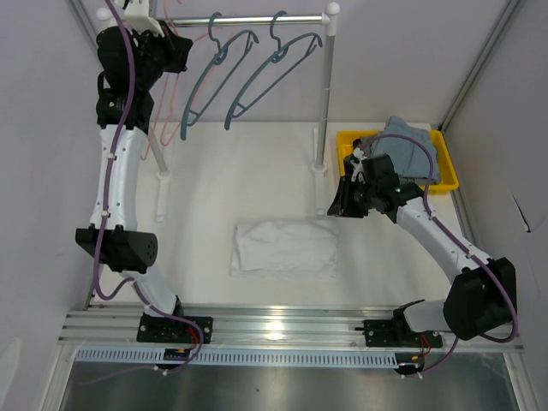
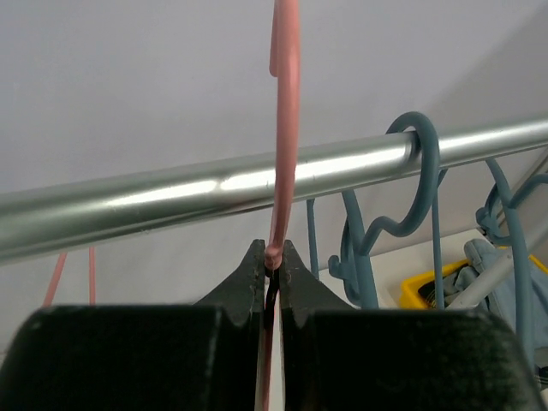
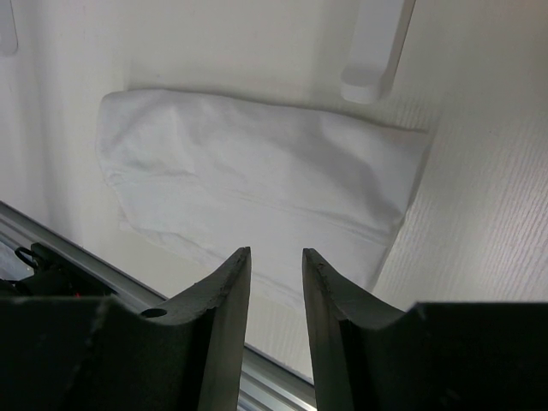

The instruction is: Place the skirt on the hanger

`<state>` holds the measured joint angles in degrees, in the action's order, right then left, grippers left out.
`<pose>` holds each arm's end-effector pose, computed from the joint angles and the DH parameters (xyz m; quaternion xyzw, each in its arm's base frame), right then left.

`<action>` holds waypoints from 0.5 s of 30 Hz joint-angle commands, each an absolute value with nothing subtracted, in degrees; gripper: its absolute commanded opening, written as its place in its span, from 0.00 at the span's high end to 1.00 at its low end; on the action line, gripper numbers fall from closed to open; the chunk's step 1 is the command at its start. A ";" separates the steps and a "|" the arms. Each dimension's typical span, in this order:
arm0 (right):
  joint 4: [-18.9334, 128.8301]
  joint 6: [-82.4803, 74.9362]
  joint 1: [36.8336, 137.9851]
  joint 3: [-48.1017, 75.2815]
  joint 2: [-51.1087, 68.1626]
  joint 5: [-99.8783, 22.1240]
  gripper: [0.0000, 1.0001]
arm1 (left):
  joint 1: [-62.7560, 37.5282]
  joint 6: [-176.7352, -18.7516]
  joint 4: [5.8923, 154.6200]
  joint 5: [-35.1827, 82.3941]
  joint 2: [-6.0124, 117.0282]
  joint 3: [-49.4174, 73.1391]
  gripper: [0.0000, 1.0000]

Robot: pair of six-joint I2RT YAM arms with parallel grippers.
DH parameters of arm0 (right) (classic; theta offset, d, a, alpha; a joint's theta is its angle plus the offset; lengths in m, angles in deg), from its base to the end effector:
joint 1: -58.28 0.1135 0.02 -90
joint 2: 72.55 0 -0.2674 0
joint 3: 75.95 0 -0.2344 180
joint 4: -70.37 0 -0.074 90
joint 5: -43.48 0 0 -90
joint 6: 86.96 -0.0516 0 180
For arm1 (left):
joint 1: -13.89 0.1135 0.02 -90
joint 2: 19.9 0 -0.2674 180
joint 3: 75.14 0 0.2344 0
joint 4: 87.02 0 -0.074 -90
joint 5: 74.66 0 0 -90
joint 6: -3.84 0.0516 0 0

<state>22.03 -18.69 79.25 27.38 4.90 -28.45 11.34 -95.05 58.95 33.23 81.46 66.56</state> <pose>0.2527 0.1140 0.2783 -0.0487 0.9258 0.2626 0.2677 0.3726 -0.0325 0.5409 0.0792 0.6644 -0.1766 0.7219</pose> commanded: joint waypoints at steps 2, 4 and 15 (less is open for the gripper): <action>23.73 -17.61 78.94 25.24 4.97 -27.45 0.64 | 10.99 -93.28 57.32 31.43 79.25 66.35 1.00; 23.64 -17.52 79.02 25.15 4.97 -27.27 0.64 | 10.72 -92.85 57.06 30.90 78.19 64.60 1.00; 23.73 -17.35 79.02 26.47 4.09 -27.09 0.64 | 9.40 -91.00 59.95 26.51 69.59 51.26 1.00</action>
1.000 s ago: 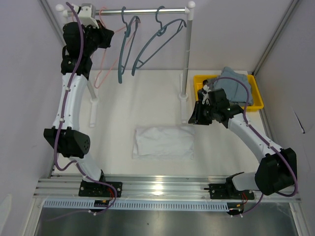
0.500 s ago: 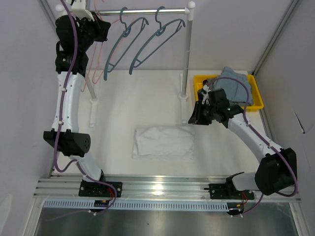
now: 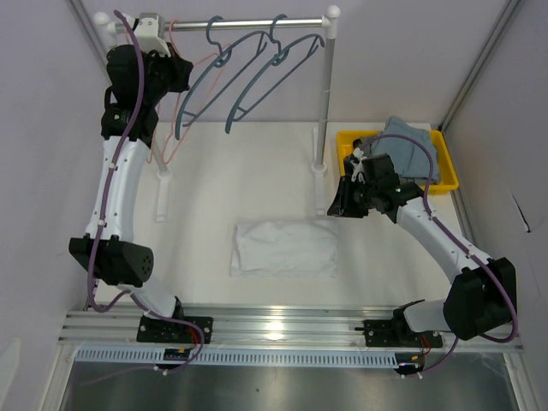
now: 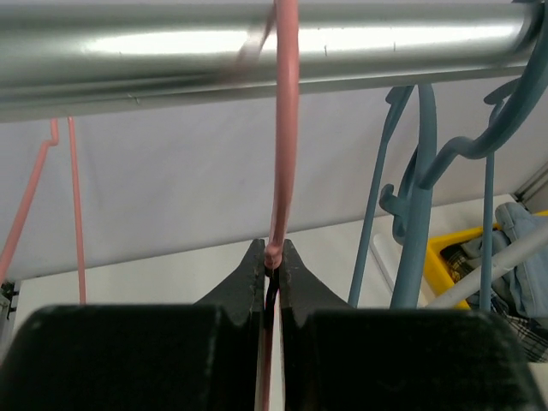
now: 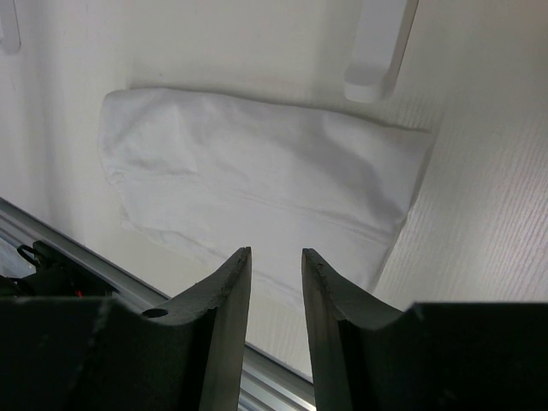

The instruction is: Place the skirt on the hanger

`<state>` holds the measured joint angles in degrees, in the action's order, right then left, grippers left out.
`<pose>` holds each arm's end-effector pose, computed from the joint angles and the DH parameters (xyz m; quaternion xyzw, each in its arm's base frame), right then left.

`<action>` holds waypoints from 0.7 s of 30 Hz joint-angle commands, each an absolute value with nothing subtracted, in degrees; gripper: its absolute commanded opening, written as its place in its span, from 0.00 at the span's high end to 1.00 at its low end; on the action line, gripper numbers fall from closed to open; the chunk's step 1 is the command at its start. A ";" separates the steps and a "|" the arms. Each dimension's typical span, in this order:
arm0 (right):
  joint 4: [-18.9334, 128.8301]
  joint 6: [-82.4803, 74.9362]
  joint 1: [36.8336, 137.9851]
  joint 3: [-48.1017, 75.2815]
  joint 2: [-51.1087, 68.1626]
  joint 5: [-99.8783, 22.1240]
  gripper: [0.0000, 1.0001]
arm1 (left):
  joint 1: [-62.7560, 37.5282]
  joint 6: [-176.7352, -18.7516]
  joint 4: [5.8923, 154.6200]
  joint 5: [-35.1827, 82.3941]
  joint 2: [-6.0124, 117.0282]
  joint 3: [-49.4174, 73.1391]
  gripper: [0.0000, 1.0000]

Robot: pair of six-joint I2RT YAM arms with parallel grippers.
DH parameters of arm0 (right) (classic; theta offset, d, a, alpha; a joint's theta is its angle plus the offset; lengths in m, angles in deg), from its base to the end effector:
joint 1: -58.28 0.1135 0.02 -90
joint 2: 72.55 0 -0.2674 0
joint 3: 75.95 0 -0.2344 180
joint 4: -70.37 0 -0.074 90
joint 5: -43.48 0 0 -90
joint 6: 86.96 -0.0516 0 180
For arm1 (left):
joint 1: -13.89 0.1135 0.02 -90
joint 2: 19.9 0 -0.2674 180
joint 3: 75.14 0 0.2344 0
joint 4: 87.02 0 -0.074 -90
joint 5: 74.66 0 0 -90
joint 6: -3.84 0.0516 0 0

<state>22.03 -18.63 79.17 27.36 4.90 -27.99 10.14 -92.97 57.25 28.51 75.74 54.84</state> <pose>0.2527 0.1140 0.2785 -0.0500 0.9251 0.2657 0.2666 0.3625 -0.0355 0.5088 0.0611 0.7128 -0.1456 0.6834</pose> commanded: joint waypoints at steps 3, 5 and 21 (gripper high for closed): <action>23.82 -17.35 79.02 26.73 4.09 -27.09 0.64 | 9.40 -91.79 62.68 25.63 65.64 45.46 1.00; 23.73 -17.35 79.11 26.82 4.09 -27.09 0.64 | 9.40 -92.14 64.26 25.63 63.87 42.80 1.00; 23.73 -17.26 79.11 28.32 2.59 -27.09 0.64 | 9.40 -88.80 65.24 25.63 63.07 40.49 1.00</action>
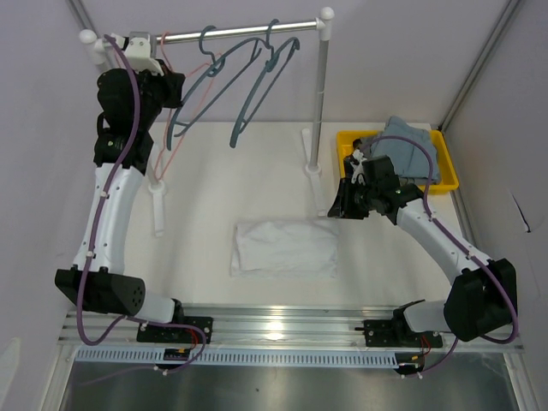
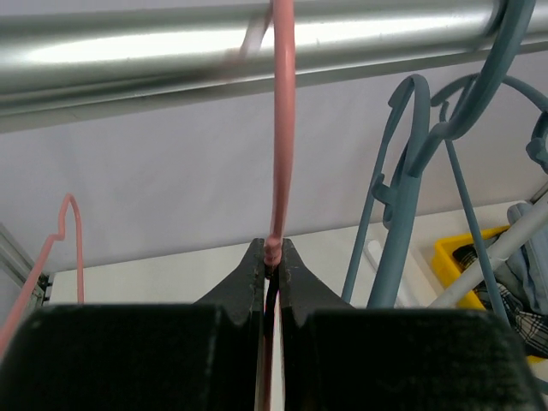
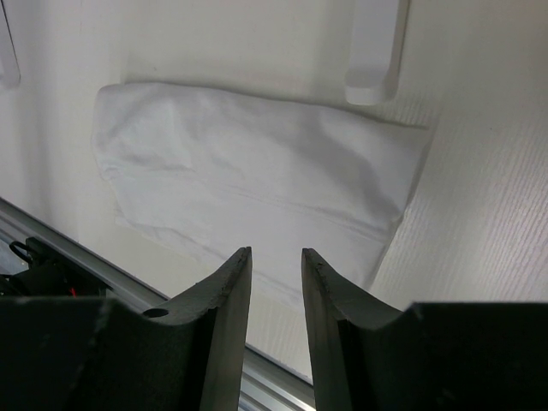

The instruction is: Place the skirt on the hanger

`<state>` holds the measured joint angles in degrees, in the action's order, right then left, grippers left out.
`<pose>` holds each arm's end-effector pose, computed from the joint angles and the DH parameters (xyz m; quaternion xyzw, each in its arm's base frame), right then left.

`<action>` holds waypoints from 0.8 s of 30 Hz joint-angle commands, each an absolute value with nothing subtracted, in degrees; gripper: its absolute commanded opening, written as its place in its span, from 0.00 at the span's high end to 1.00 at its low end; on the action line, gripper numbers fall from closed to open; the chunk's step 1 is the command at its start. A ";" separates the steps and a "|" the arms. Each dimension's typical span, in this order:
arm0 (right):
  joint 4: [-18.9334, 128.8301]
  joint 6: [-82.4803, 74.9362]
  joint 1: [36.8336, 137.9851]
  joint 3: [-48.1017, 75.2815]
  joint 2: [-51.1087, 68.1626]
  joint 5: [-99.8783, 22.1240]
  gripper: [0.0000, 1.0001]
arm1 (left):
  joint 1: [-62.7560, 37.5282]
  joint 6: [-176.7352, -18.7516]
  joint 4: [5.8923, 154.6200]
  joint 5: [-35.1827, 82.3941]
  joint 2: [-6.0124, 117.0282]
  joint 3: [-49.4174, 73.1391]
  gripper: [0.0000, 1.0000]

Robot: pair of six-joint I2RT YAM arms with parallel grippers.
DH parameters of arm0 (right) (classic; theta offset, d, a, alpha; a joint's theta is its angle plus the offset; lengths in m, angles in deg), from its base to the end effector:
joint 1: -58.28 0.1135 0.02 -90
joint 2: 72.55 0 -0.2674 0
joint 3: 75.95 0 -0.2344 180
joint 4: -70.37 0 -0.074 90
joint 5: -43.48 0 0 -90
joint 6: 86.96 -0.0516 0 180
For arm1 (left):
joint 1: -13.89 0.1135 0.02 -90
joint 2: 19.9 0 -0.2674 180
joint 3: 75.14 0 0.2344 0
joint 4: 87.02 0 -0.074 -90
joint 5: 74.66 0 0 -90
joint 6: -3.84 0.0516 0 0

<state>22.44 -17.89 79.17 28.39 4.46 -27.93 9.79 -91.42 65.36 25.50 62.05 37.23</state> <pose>0.2505 0.1132 0.2754 -0.0559 0.9252 0.2640 0.2667 0.3079 -0.0312 0.5030 0.0572 0.6875 -0.1197 0.7139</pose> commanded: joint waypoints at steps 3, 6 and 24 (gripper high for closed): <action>23.55 -17.26 79.11 28.23 2.59 -27.09 0.64 | 9.40 -87.66 63.30 25.02 66.57 46.90 1.00; 23.38 -17.17 79.11 28.14 2.59 -27.44 0.64 | 9.49 -87.31 60.23 24.57 71.22 54.27 1.00; 22.06 -15.68 78.67 28.05 1.80 -27.89 0.64 | 9.49 -86.78 63.83 26.42 70.46 55.09 1.00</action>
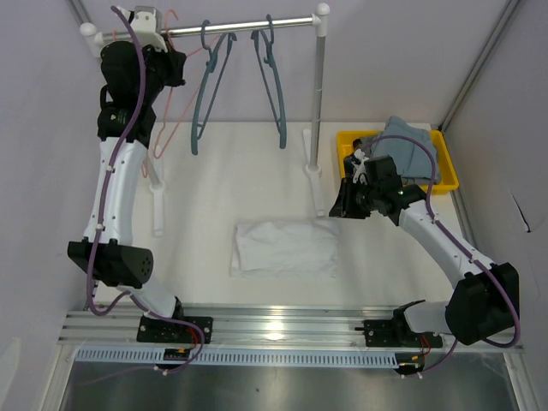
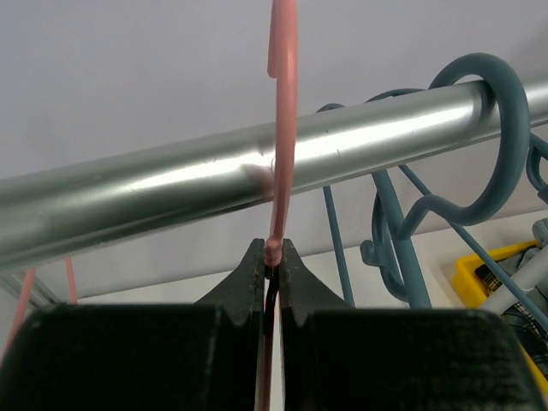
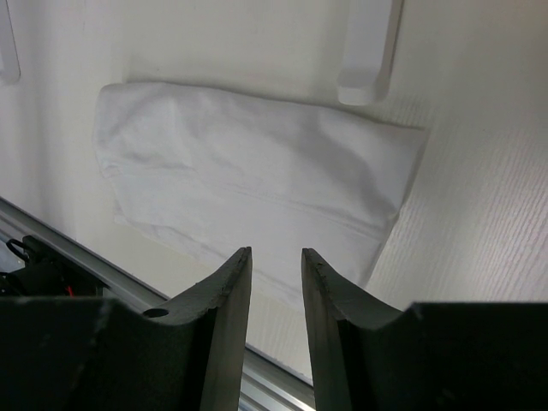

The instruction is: Place the skirt on the hanger

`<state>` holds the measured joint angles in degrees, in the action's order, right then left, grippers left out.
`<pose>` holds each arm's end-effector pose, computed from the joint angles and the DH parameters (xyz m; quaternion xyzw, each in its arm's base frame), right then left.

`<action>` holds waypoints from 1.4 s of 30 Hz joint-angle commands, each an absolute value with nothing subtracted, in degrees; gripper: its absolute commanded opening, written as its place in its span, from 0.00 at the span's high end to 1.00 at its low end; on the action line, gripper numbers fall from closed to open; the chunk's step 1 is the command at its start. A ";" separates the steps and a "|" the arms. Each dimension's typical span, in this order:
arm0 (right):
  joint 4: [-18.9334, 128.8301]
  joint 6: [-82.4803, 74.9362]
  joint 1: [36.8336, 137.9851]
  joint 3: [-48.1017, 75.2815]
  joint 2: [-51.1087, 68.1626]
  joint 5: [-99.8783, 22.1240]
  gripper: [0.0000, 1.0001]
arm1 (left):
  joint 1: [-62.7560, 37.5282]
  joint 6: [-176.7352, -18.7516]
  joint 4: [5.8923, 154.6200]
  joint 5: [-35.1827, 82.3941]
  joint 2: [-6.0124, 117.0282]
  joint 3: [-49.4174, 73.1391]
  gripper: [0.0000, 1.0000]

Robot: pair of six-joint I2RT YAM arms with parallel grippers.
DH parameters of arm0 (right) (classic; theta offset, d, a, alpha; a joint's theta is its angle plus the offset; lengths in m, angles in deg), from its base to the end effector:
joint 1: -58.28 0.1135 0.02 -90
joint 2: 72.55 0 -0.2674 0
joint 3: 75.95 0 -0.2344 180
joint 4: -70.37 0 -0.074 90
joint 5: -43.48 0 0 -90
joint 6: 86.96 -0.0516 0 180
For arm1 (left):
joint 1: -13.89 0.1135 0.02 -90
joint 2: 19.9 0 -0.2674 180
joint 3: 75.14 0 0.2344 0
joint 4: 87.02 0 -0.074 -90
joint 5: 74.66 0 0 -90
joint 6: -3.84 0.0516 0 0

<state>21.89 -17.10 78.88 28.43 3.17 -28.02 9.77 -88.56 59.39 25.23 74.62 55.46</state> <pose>0.2468 0.1102 0.2800 -0.0606 0.9230 0.2624 0.2749 0.3537 -0.0344 0.5235 0.0726 0.6880 -0.1004 0.7151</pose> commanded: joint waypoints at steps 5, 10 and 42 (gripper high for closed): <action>22.41 -15.68 78.67 28.58 1.98 -27.71 0.64 | 9.49 -86.78 63.74 26.95 69.40 55.27 1.00; 22.58 -15.77 78.76 28.67 2.15 -27.45 0.64 | 9.49 -86.52 63.21 27.39 68.96 56.15 1.00; 23.02 -15.68 78.76 28.93 3.03 -26.74 0.64 | 8.08 -95.13 73.67 21.06 45.67 15.11 1.00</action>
<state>21.92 -16.36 78.88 28.49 3.19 -27.60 8.37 -93.15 69.95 21.93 47.87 16.97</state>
